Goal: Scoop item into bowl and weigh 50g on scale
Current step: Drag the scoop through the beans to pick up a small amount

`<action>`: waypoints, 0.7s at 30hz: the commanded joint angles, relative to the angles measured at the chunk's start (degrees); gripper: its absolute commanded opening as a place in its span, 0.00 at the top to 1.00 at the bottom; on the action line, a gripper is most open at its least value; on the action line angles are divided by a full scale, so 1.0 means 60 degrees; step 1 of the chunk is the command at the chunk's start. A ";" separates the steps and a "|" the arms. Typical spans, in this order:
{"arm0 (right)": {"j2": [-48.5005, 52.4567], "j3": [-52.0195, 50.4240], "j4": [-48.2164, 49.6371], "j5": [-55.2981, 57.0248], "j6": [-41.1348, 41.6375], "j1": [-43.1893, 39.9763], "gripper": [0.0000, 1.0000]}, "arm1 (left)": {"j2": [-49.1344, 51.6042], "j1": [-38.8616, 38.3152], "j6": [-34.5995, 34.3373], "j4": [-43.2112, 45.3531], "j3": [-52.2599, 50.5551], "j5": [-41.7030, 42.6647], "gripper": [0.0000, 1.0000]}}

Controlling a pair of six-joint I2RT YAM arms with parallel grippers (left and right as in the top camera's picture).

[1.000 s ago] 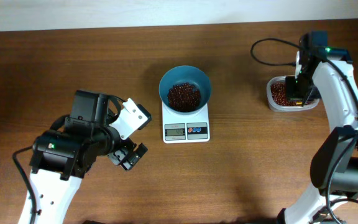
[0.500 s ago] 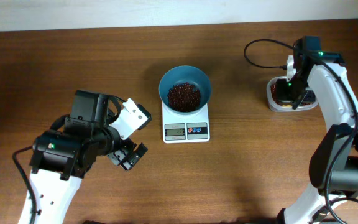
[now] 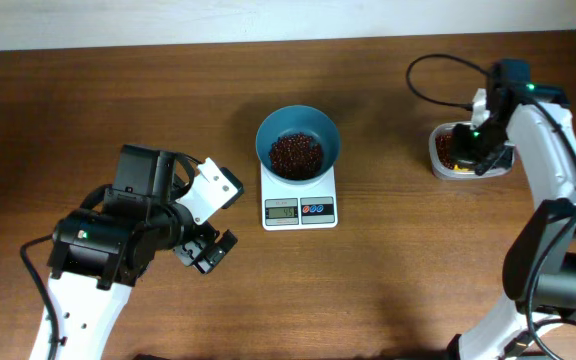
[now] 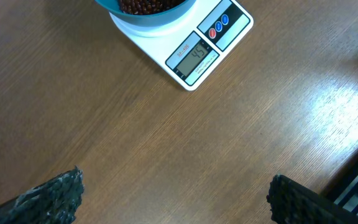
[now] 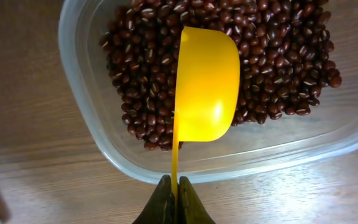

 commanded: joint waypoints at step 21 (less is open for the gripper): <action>-0.1140 0.0892 -0.0528 -0.1290 -0.0550 -0.1191 0.96 | 0.0058 0.0058 0.0182 0.0015 0.0171 0.0000 0.01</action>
